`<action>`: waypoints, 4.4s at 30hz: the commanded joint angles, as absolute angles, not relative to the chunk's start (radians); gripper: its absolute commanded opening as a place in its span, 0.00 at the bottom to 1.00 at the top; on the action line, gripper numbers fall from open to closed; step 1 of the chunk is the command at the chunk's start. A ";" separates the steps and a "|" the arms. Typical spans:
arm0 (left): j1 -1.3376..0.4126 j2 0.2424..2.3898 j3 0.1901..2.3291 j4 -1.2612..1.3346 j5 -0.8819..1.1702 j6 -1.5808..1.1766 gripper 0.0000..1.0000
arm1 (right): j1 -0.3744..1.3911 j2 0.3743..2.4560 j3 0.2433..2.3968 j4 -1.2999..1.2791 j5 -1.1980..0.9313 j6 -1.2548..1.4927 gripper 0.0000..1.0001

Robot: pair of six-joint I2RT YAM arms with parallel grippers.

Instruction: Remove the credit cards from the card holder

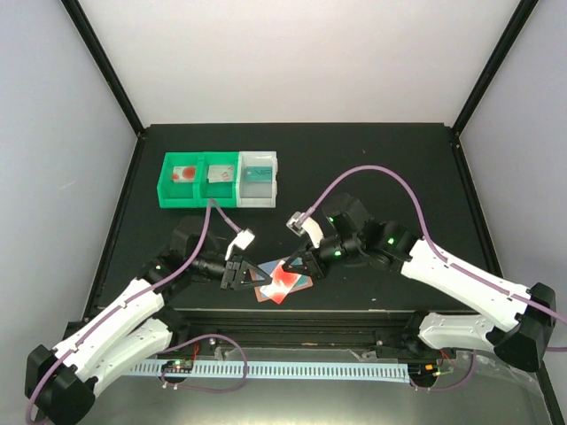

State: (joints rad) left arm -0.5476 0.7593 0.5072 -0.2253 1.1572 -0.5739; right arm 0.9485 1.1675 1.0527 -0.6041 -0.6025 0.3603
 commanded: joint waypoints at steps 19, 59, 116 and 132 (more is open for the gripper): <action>-0.551 0.549 0.555 -0.025 0.756 -0.933 0.81 | 0.928 0.885 0.730 0.103 -0.279 0.955 0.01; -0.550 0.472 0.401 0.189 0.575 -1.200 0.02 | 1.003 1.015 0.534 0.592 -0.090 1.292 0.01; 0.207 1.743 1.609 -0.949 0.329 -0.159 0.02 | 1.002 0.543 0.522 -0.041 -0.100 0.870 1.00; 0.258 2.019 1.879 -0.934 0.396 -0.106 0.02 | 1.001 0.634 0.542 -0.031 -0.066 0.860 1.00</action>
